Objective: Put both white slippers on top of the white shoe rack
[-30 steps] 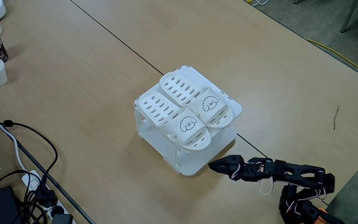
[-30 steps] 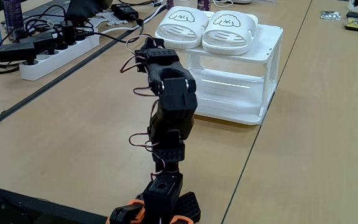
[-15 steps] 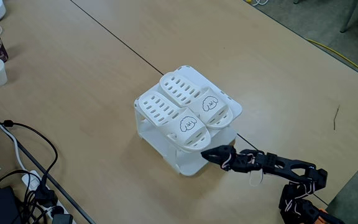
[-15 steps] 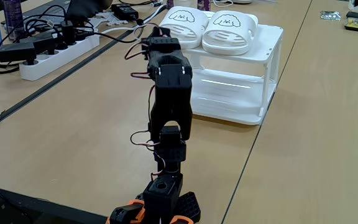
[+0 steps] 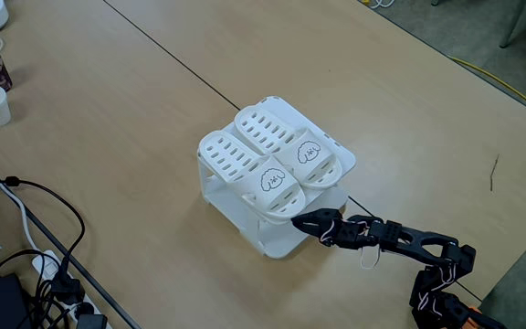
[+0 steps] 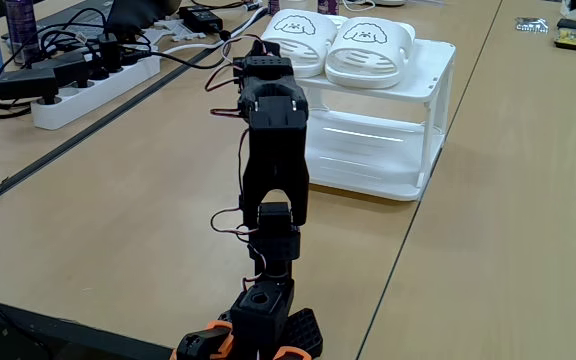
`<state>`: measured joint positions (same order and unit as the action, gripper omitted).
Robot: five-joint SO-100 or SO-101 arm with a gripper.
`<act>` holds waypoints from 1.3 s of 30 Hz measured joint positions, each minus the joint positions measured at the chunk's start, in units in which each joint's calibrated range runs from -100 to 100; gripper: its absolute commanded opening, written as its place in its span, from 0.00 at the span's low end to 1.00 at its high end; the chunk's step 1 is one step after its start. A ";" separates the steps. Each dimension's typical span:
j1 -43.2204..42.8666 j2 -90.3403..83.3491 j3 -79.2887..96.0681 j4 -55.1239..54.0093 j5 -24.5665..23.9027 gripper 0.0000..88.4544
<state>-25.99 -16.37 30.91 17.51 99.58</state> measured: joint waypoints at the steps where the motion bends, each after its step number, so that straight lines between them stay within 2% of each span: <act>1: 0.00 -0.41 0.00 0.00 0.00 0.01; 6: 0.00 -8.74 7.28 0.00 0.00 0.01; 12: 3.15 -26.89 28.93 -3.00 0.00 0.01; 22: 20.52 -52.70 59.57 -27.30 0.00 0.01; 30: 22.40 -69.03 68.73 -49.10 0.00 0.01; 35: 22.55 -80.82 68.46 -56.48 0.00 0.01; 39: 22.47 -81.90 68.37 -65.92 0.00 0.01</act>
<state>-3.52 -98.27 99.28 -48.41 99.58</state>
